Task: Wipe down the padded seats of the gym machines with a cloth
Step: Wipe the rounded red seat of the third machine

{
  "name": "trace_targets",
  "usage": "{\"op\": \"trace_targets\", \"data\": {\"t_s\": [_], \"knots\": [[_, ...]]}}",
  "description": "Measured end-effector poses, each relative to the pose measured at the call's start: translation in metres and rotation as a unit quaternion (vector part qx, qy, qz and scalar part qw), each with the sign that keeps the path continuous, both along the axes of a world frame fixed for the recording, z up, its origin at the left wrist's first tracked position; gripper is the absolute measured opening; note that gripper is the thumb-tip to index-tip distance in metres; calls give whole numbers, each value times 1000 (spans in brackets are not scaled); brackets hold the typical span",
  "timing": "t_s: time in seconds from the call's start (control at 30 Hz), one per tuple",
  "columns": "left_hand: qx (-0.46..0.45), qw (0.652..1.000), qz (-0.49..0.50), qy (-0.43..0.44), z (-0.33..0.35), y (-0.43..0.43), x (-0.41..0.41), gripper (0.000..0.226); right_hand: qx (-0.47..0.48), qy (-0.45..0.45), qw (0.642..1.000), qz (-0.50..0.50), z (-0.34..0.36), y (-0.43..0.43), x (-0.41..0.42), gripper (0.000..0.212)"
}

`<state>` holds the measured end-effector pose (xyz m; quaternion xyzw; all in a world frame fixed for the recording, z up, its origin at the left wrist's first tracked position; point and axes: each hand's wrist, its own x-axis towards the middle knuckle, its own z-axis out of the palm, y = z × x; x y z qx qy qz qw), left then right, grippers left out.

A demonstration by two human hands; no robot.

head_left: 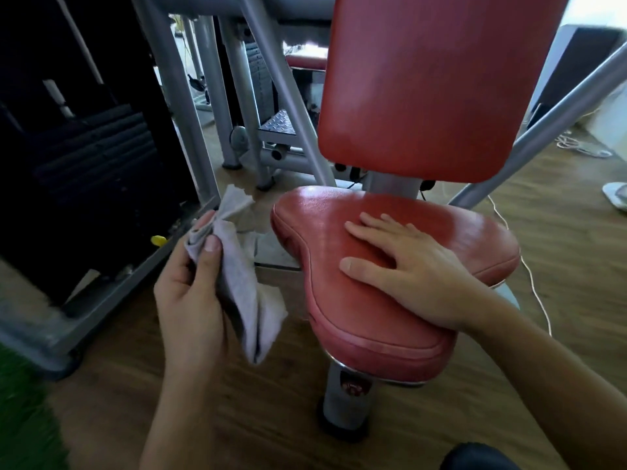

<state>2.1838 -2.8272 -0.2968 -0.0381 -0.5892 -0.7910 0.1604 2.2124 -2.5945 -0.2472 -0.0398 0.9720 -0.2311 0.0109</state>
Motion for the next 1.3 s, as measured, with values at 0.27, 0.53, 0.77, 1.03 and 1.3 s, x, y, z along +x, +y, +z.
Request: {"op": "trace_targets", "data": {"t_s": [0.27, 0.53, 0.77, 1.03, 1.3], "knots": [[-1, 998, -51, -29, -32, -26, 15, 33, -68, -2, 997, -20, 3, -5, 3, 75], [-8, 995, -89, -43, -31, -26, 24, 32, -95, -4, 995, -42, 2, -14, 15, 59], [-45, 978, -197, -51, -31, 13, 44, 31, -56, 29, 996, -66, 10, -15, 32, 48], [-49, 985, -160, -31, -26, 32, 70, 20, -84, 31, 995, -44, 1, -3, 31, 56], [-41, 987, -146, -52, -22, 34, 63, 18, -114, 46, 992, -37, -10, 6, 24, 65]]}}
